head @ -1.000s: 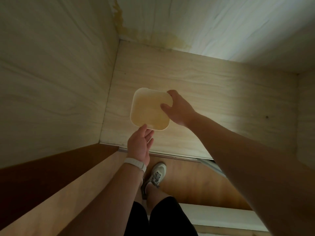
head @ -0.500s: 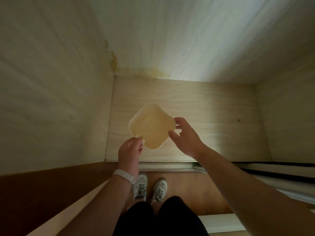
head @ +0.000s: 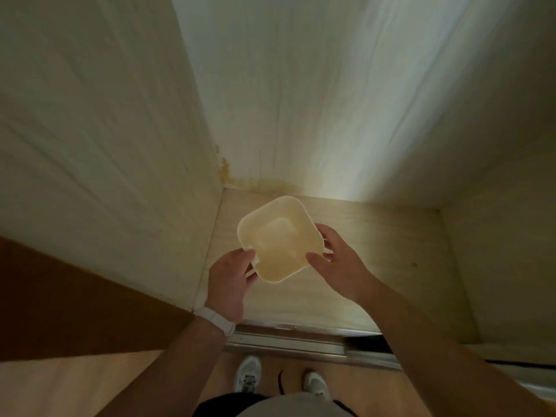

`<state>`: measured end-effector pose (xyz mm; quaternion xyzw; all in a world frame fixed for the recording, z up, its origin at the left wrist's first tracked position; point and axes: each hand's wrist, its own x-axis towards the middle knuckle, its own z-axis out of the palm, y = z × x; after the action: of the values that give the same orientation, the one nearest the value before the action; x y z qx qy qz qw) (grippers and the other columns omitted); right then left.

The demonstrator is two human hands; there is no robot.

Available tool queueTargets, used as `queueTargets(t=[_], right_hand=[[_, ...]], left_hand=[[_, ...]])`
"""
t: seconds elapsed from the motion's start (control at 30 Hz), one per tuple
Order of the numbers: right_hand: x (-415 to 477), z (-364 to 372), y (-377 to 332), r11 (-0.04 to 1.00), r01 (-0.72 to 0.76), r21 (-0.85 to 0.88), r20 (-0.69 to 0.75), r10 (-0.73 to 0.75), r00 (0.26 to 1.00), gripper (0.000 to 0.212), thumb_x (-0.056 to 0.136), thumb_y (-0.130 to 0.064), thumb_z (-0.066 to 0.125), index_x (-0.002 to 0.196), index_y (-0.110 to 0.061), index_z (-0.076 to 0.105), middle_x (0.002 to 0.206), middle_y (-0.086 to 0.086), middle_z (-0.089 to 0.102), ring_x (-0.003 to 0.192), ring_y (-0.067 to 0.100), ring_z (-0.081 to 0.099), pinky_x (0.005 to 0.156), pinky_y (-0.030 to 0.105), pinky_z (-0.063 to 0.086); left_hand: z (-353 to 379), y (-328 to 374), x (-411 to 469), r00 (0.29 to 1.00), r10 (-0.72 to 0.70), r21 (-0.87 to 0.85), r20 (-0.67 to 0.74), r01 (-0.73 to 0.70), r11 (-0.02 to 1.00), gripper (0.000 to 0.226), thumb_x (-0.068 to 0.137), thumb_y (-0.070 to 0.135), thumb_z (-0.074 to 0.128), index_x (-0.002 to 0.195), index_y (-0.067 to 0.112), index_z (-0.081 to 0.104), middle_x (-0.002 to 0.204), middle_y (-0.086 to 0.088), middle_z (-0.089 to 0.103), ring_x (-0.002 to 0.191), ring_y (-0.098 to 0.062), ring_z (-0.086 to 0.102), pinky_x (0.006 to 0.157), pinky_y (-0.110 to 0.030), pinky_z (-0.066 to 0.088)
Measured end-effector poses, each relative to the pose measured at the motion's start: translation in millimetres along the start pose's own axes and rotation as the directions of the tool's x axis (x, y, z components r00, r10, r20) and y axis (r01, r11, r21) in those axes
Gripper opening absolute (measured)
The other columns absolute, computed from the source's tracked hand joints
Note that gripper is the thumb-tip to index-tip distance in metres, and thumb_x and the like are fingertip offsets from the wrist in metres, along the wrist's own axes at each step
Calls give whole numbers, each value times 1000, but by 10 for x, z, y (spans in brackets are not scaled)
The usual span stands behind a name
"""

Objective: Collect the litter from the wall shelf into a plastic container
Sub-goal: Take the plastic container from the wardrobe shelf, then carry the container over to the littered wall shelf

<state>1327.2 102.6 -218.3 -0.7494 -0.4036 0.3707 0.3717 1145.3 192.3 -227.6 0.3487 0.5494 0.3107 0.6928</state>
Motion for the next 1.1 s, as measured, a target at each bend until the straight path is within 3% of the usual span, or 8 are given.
queueTargets(t=[0.2, 0.37, 0.47, 0.67, 0.83, 1.1], right_hand=[[-171, -183, 23, 997, 59, 46, 130, -65, 989, 52, 90, -19, 64, 134, -38, 45, 124, -19, 55, 115, 7, 54, 98, 33, 47], [-432, -162, 56, 991, 119, 54, 266, -129, 955, 47, 91, -19, 61, 131, -38, 46, 123, -20, 55, 109, -4, 53, 83, 23, 46], [-606, -23, 49, 987, 153, 51, 375, -161, 913, 44, 91, -21, 60, 129, -38, 48, 122, -20, 56, 111, -3, 53, 82, 23, 47], [-959, 506, -166, 970, 242, 29, 586, -212, 782, 46, 92, -21, 58, 134, -36, 48, 123, -17, 56, 105, -6, 53, 74, 16, 45], [-1254, 1132, -374, 932, 362, -13, 741, -234, 630, 52, 90, -34, 58, 140, -35, 43, 126, -19, 55, 114, 4, 54, 92, 32, 51], [-1540, 2146, -763, 865, 501, -34, 851, -238, 469, 62, 79, -53, 58, 138, -40, 43, 131, -11, 54, 119, 10, 53, 100, 43, 48]], left_hand=[[35, -181, -484, 986, -28, -79, -163, 15, 997, 9, 95, 11, 64, 95, 10, 73, 102, -18, 73, 101, -31, 68, 84, -42, 58], [-88, -481, -993, 956, -9, -122, -293, -28, 992, 12, 95, 16, 64, 97, 7, 71, 96, -14, 73, 91, -28, 69, 73, -37, 56], [-263, -671, -1342, 920, -18, -151, -392, -45, 988, 11, 96, 15, 63, 93, 6, 69, 85, -11, 69, 79, -25, 66, 74, -39, 58], [-804, -944, -1973, 826, -58, -256, -561, -107, 961, 12, 96, 10, 61, 96, 1, 69, 95, -17, 72, 86, -29, 69, 73, -39, 61], [-1287, -1136, -2487, 721, -87, -325, -687, -198, 925, 11, 98, 11, 60, 94, 6, 69, 91, -12, 74, 83, -25, 70, 66, -35, 57], [-2139, -1321, -2852, 622, -116, -380, -775, -310, 872, 15, 99, 13, 60, 103, 3, 70, 99, -17, 76, 90, -31, 72, 88, -49, 59]])
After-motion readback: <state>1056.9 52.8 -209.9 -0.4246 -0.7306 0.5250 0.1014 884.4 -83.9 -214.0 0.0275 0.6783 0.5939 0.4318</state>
